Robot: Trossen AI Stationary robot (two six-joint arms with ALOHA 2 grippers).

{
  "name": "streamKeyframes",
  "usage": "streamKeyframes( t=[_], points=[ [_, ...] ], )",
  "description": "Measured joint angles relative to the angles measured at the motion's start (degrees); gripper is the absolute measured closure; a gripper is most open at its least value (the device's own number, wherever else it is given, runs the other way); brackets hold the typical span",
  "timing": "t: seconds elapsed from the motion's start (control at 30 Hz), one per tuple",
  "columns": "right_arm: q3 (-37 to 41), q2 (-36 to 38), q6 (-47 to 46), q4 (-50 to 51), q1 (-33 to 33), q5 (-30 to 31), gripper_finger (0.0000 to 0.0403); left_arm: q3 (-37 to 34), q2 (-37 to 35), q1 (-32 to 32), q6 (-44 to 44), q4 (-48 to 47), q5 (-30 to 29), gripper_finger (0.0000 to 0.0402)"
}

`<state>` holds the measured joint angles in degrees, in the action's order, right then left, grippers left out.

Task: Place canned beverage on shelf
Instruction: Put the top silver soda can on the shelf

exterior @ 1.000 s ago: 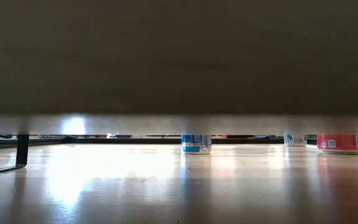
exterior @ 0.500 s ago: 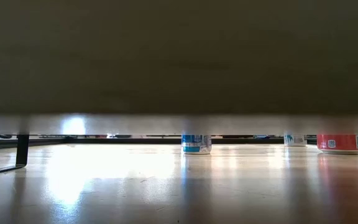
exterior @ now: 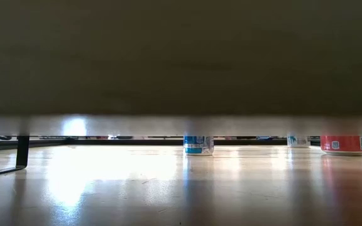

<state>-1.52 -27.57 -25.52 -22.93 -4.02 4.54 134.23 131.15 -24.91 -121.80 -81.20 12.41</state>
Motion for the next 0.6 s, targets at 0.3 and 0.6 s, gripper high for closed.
streamKeyframes(
  t=[0.3,0.6],
  points=[
    [0.00,0.00,0.00,0.01,0.00,0.00,0.0220,0.00,0.00,0.13,-0.52,-0.01,0.21,0.0114],
    [0.00,0.00,0.00,0.01,-0.01,-0.02,0.0220,0.00,0.11,0.15,-0.50,2.50,1.90,0.0114]
  ],
)
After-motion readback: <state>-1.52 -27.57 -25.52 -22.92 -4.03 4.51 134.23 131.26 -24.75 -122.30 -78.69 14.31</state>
